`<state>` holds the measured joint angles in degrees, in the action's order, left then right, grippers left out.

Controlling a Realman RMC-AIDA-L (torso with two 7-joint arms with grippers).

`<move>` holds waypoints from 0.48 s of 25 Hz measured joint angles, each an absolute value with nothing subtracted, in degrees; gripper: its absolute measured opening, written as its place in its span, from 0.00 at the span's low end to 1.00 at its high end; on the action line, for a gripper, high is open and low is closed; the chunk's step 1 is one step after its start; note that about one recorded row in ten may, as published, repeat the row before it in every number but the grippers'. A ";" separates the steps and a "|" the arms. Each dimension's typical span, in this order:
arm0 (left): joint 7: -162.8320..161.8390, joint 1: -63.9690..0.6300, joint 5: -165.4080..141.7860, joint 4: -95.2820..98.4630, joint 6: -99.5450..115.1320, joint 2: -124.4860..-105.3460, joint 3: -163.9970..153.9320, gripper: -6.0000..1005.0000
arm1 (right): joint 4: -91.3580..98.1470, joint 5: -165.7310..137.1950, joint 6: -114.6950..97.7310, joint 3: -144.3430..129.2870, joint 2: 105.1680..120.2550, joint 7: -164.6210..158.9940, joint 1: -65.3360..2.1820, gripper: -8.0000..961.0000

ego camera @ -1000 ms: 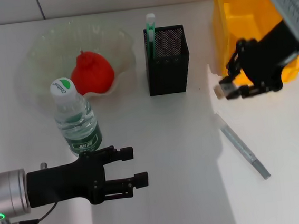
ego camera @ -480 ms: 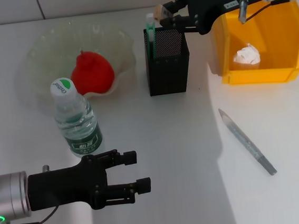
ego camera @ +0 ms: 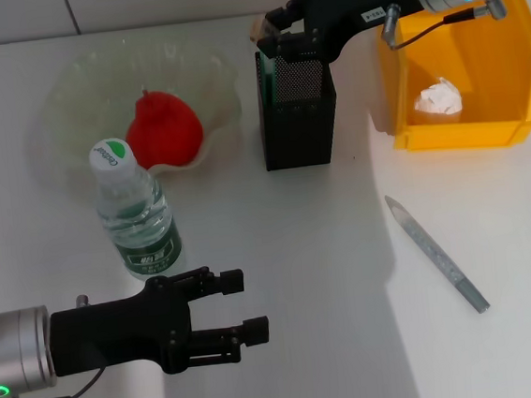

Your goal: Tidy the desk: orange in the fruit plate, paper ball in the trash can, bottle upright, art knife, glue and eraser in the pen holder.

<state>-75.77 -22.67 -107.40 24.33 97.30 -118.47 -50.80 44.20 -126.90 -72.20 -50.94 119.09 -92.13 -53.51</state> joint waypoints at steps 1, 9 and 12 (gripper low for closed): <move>-75.77 -22.67 -107.40 24.32 97.30 -118.48 -50.80 0.86 | 44.24 -126.87 -72.18 -50.94 119.09 -92.22 -53.52 0.32; -75.76 -22.67 -107.40 24.35 97.30 -118.48 -50.80 0.86 | 44.84 -126.63 -72.07 -50.73 119.09 -92.91 -53.10 0.46; -75.76 -22.68 -107.40 24.35 97.35 -118.48 -50.80 0.86 | 47.10 -126.24 -73.57 -50.47 118.96 -94.92 -52.21 0.52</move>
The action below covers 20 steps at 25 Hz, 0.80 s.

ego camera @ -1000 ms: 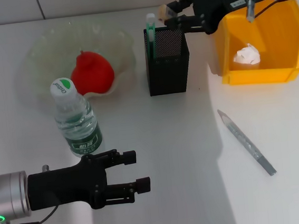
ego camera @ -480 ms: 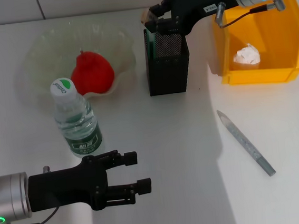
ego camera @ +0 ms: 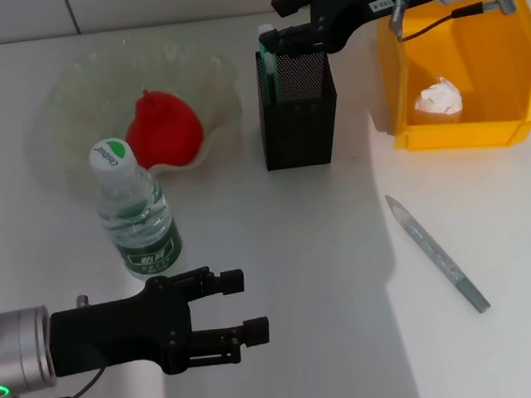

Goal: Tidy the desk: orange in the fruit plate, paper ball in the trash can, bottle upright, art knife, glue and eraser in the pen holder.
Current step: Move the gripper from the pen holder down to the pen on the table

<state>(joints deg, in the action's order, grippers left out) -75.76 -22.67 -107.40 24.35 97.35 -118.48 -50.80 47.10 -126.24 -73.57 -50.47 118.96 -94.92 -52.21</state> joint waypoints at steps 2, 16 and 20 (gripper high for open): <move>-75.76 -22.67 -107.39 24.35 98.07 -118.46 -50.80 0.86 | 51.00 -126.58 -76.28 -50.79 118.58 -98.91 -51.04 0.52; -75.87 -21.63 -108.02 25.85 99.15 -118.21 -50.76 0.86 | 78.87 -147.31 -99.31 -59.23 119.11 -136.11 -44.35 0.52; -75.54 -21.45 -108.33 26.57 98.92 -118.21 -50.80 0.86 | 76.44 -147.18 -97.79 -61.87 119.24 -140.46 -41.90 0.52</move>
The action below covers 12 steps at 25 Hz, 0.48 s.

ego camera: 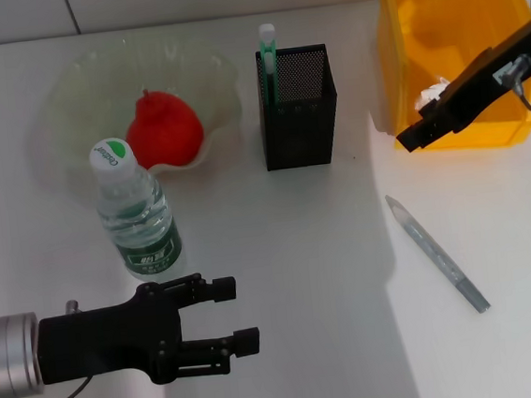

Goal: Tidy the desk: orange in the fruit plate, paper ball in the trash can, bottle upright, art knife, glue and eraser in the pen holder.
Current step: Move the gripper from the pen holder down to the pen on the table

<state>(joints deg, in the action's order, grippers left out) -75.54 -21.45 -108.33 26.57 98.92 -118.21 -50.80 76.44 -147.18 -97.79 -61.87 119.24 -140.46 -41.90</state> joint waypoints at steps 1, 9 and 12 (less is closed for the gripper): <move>-75.68 -21.50 -108.47 26.92 98.95 -118.21 -50.80 0.86 | 75.46 -147.07 -97.28 -62.08 119.29 -141.29 -41.47 0.52; -75.93 -22.02 -108.81 29.11 99.44 -118.15 -51.99 0.86 | 71.53 -147.03 -95.73 -66.74 119.43 -146.78 -39.60 0.52; -75.87 -22.03 -108.81 29.78 99.57 -117.99 -52.23 0.86 | 71.42 -147.23 -95.70 -68.40 119.41 -148.61 -39.29 0.52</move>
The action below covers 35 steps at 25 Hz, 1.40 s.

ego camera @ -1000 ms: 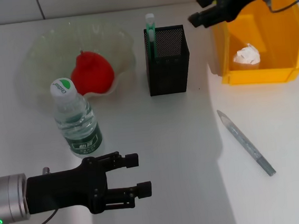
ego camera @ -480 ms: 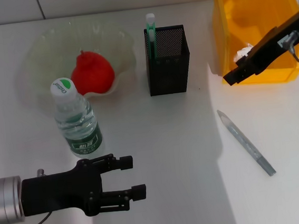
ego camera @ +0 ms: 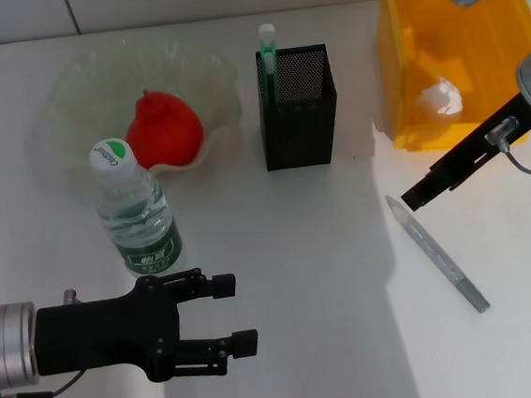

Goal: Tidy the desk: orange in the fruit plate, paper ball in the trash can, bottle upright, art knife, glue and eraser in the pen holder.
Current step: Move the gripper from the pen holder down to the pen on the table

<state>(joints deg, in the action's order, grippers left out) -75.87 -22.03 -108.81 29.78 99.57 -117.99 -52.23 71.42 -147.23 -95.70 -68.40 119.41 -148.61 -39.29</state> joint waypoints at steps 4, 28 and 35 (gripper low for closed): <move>-75.40 -22.06 -108.82 30.26 99.67 -117.99 -53.35 0.86 | 70.33 -147.30 -95.34 -68.74 119.40 -150.12 -39.06 0.52; -72.98 -21.50 -110.31 30.19 99.51 -118.30 -54.40 0.86 | 67.06 -153.68 -89.28 -86.72 119.56 -164.46 -40.24 0.56; -72.39 -21.35 -110.30 29.95 99.51 -118.30 -54.40 0.86 | 66.92 -153.73 -88.53 -87.86 119.55 -165.41 -40.49 0.47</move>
<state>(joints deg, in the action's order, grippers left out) -72.39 -21.35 -110.30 29.95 99.51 -118.30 -54.40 66.92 -153.73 -88.53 -87.86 119.55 -165.41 -40.49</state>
